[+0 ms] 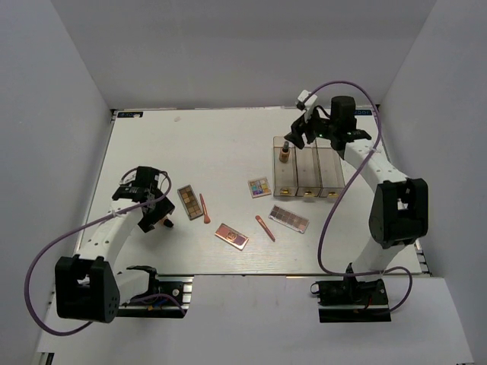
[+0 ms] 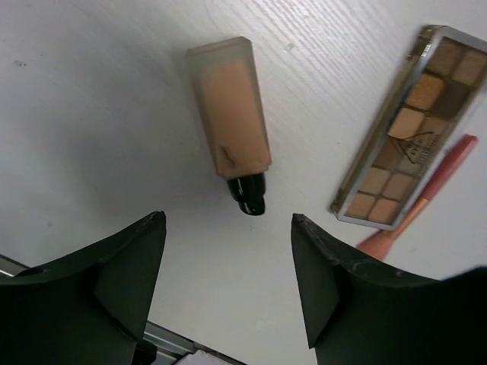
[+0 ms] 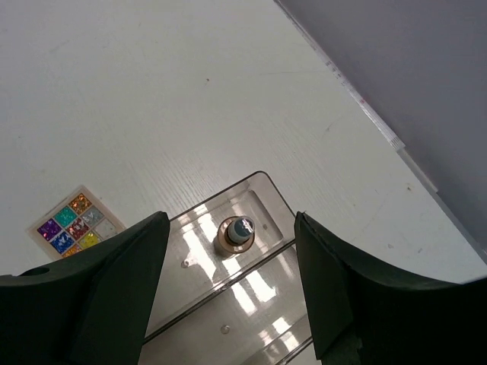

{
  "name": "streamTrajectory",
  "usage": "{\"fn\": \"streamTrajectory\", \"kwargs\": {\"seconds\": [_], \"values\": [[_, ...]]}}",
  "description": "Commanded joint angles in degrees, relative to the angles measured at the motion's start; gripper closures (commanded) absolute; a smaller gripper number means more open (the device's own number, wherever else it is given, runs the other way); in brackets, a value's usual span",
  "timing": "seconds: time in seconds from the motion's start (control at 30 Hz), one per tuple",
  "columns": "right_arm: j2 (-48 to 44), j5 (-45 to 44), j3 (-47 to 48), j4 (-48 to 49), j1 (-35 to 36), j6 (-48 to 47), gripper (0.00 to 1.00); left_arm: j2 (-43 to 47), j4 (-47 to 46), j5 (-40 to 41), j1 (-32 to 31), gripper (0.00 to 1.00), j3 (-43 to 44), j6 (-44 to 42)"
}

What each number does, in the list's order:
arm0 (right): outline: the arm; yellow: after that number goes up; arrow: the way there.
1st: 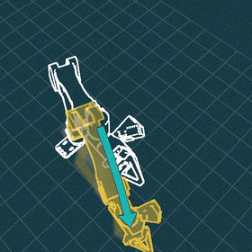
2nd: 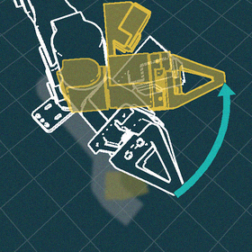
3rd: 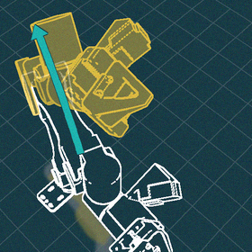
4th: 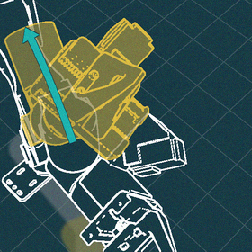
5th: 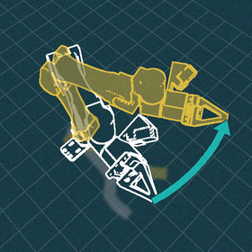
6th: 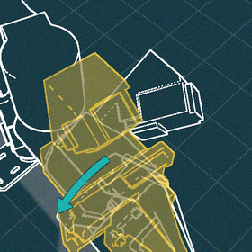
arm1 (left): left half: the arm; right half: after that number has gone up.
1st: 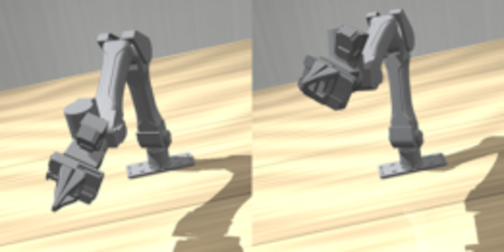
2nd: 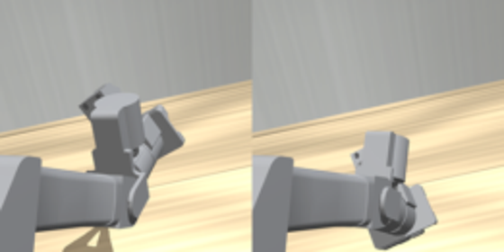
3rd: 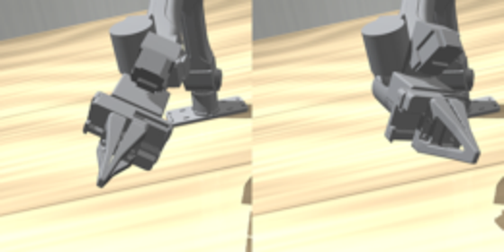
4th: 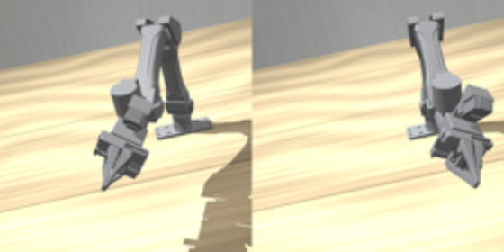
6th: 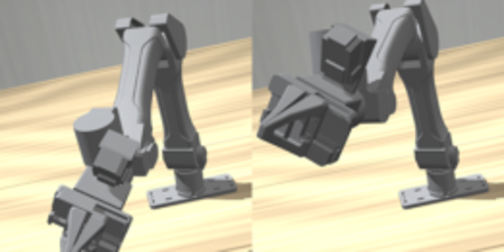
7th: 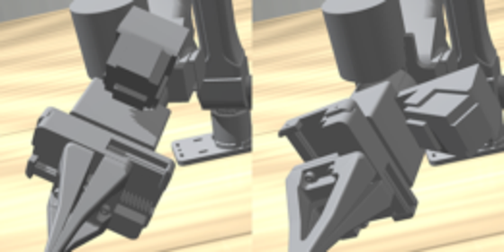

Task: Organize the makeup

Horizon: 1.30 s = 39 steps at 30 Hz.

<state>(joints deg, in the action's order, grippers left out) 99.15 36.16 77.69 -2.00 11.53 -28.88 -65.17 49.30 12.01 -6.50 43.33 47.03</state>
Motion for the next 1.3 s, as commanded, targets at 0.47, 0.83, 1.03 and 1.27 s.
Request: {"fn": "streamTrajectory", "kwargs": {"seconds": [0.47,0.83,1.03,1.27], "values": [[-10.3,3.4,-8.4,5.3,-2.3,6.3,0.27,-14.0,-6.3,5.1,0.4,0.27,1.2,-1.5],[-12.0,5.4,-10.7,4.8,-2.3,7.2,0.27,-17.5,-6.8,5.8,0.4,0.51,4.1,-2.0],[-12.9,6.9,-11.6,4.2,-2.3,7.4,0.3,-15.8,-6.0,4.8,-0.4,0.8,5.9,-4.7],[-14.4,9.4,-12.0,3.1,-2.5,8.3,0.66,-8.2,-18.4,-16.0,-1.6,0.9,6.5,-12.6]]}}
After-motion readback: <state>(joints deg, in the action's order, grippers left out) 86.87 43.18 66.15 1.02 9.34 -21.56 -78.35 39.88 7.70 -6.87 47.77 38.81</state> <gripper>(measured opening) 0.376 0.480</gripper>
